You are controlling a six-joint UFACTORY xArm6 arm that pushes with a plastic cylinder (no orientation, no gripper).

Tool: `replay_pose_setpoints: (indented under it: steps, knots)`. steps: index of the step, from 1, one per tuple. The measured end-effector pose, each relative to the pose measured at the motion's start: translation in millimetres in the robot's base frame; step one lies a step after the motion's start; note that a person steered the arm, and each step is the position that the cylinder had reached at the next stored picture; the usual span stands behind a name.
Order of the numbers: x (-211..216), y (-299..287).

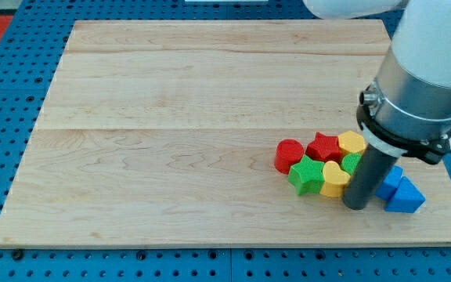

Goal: Move the blue triangle to the bottom side of the blue cube

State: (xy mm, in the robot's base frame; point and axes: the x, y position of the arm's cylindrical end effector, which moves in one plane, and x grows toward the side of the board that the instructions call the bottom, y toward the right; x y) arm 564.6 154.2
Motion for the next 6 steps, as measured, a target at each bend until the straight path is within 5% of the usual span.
replay_pose_setpoints:
  steps: [1,3,6]
  knots:
    - [14,4]
    - [45,189]
    - [-6,40]
